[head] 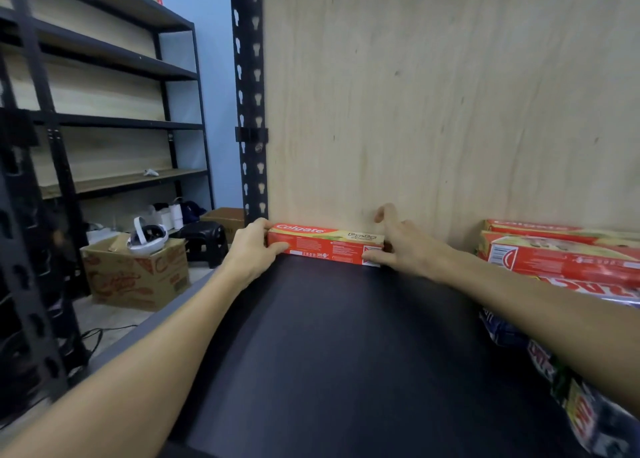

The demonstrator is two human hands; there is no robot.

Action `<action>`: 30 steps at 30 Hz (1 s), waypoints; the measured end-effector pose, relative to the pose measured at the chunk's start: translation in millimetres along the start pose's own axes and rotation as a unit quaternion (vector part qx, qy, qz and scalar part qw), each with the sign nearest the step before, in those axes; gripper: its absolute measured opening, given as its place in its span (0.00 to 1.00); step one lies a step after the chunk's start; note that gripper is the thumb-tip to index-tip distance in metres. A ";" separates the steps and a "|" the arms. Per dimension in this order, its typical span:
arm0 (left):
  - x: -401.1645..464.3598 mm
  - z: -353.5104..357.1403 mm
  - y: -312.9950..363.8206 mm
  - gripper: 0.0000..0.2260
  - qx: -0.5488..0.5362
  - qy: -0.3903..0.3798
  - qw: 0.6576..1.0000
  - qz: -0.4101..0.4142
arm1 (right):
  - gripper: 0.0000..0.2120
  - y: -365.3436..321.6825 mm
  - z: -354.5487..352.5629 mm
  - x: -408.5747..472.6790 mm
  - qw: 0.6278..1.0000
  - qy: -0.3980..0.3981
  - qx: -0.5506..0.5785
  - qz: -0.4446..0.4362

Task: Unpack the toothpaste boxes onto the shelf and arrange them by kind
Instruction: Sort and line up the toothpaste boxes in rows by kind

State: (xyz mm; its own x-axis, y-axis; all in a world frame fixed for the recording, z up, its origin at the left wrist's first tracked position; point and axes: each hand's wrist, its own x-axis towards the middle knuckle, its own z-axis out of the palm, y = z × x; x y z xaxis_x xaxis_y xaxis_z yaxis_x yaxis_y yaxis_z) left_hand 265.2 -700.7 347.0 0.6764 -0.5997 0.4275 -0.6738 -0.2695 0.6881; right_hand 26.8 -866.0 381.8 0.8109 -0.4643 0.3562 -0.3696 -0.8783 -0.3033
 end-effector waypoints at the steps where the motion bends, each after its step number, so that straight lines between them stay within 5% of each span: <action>1: -2.4 -0.1 1.2 0.19 0.021 0.005 1.000 0.013 | 0.31 -1.7 -2.9 -1.5 1.000 -0.005 0.008 0.005; 5: -20.7 -6.6 18.1 0.21 0.112 0.071 0.984 0.121 | 0.39 -6.8 -32.3 -13.9 1.000 0.007 0.018 0.009; 12: -79.5 12.5 93.5 0.16 0.006 0.009 0.973 0.231 | 0.30 5.8 -94.4 -83.8 0.997 0.074 0.002 -0.006; 20: -128.1 90.4 219.0 0.22 -0.137 -0.058 0.965 0.218 | 0.32 66.1 -159.8 -172.3 0.967 0.185 -0.163 0.070; 25: -136.9 125.6 242.2 0.19 -0.223 -0.148 0.952 0.147 | 0.39 100.6 -156.7 -210.5 0.931 0.116 -0.289 0.190; 30: -132.8 139.8 238.0 0.20 -0.294 -0.182 0.932 0.106 | 0.38 104.6 -141.1 -210.4 0.900 0.149 -0.336 0.236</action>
State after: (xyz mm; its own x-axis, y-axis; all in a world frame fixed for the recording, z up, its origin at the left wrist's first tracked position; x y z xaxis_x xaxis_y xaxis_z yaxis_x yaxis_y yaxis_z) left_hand -26.6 -790.5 372.0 0.3282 -0.8373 0.4373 -0.4293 0.2802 0.8586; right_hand -246.5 -876.3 399.8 0.3722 -0.7257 0.5787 -0.9123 -0.4008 0.0841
